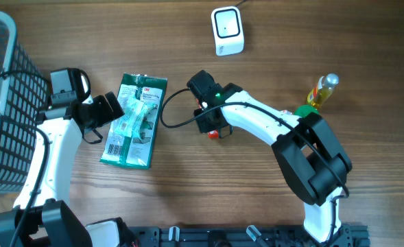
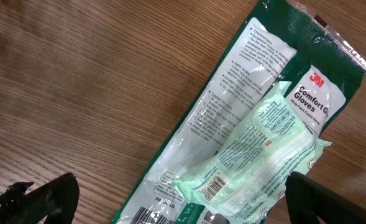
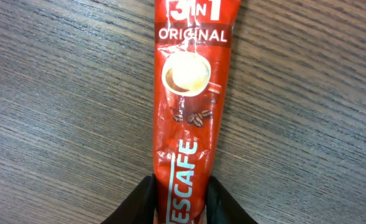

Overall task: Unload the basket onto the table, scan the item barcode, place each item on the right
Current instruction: 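Close right gripper on the Nescafe sachet, then lift the Nescafe sachet with right gripper and hold it to the scanner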

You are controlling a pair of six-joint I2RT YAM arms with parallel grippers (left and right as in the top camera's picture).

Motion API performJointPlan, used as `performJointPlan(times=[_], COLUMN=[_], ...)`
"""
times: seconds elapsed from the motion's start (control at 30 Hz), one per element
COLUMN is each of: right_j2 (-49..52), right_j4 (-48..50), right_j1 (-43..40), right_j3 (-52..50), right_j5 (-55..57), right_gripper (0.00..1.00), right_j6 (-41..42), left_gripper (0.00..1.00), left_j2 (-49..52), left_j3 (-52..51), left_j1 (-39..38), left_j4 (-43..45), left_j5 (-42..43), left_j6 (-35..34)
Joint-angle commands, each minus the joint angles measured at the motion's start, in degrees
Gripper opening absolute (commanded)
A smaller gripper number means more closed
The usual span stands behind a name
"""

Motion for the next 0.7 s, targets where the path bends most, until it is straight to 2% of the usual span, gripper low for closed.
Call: performJointPlan(times=[0.0, 0.03, 0.2, 0.33, 0.5, 0.6, 0.67], right_j2=[-2.25, -3.08, -7.67, -8.59, -8.41, -8.41, -8.41], right_j4=[0.17, 0.44, 0.94, 1.6, 5.6, 12.52, 17.33], right_j1=[-0.46, -0.46, -0.46, -0.5, -0.68, -1.73, -3.23], right_j3=[0.0, 0.26, 0.42, 0.42, 0.42, 0.42, 0.42], right_j5=[-3.06, -4.31, -8.35, -16.37, -46.6, -69.37, -79.03], right_gripper=[0.12, 0.04, 0.04, 0.04, 0.04, 0.04, 0.05], right_j6=[-0.09, -0.11, -0.15, -2.62, -13.7, -12.98, -8.9], left_gripper=[1.0, 1.0, 1.0, 1.0, 1.0, 1.0, 1.0], left_j2=[0.15, 0.15, 0.15, 0.15, 0.15, 0.15, 0.15], left_j3=[-0.24, -0.24, -0.24, -0.24, -0.24, -0.24, -0.24], left_j1=[-0.2, -0.2, -0.2, -0.2, -0.2, -0.2, -0.2], left_j4=[0.0, 0.0, 0.0, 0.0, 0.0, 0.0, 0.0], left_j5=[0.44, 0.44, 0.44, 0.44, 0.44, 0.44, 0.44], left_j6=[1.14, 1.14, 1.14, 1.14, 1.14, 1.14, 1.14])
